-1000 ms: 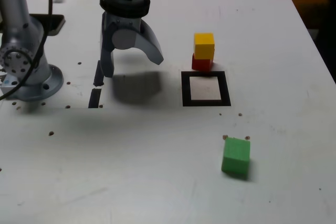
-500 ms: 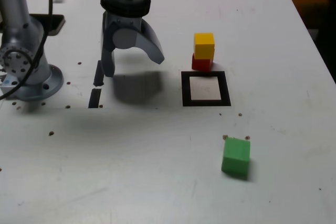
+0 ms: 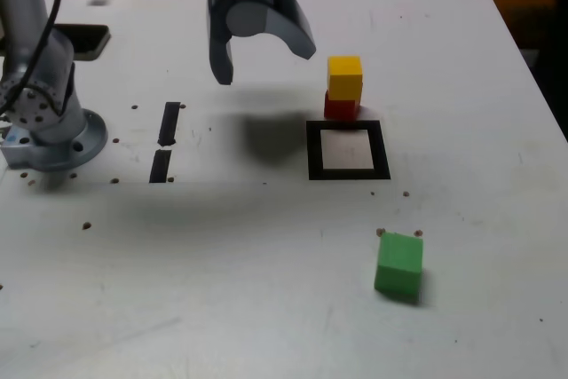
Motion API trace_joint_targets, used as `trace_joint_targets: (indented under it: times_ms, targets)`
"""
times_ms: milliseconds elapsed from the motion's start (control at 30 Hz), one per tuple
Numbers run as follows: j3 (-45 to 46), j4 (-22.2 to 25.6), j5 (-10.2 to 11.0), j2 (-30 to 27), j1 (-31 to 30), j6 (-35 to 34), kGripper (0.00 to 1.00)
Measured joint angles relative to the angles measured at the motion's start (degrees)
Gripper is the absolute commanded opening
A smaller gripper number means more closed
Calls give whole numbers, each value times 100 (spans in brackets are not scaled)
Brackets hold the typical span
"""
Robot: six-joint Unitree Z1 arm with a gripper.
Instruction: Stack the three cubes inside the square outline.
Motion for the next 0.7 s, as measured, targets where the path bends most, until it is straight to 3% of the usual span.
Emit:
trace_joint_targets:
  times_ms: [367, 700]
  targets:
    - [-881, 13, 480, 251, 0, 318, 100]
    - [-1153, -93, 505, 559, 0, 488, 99]
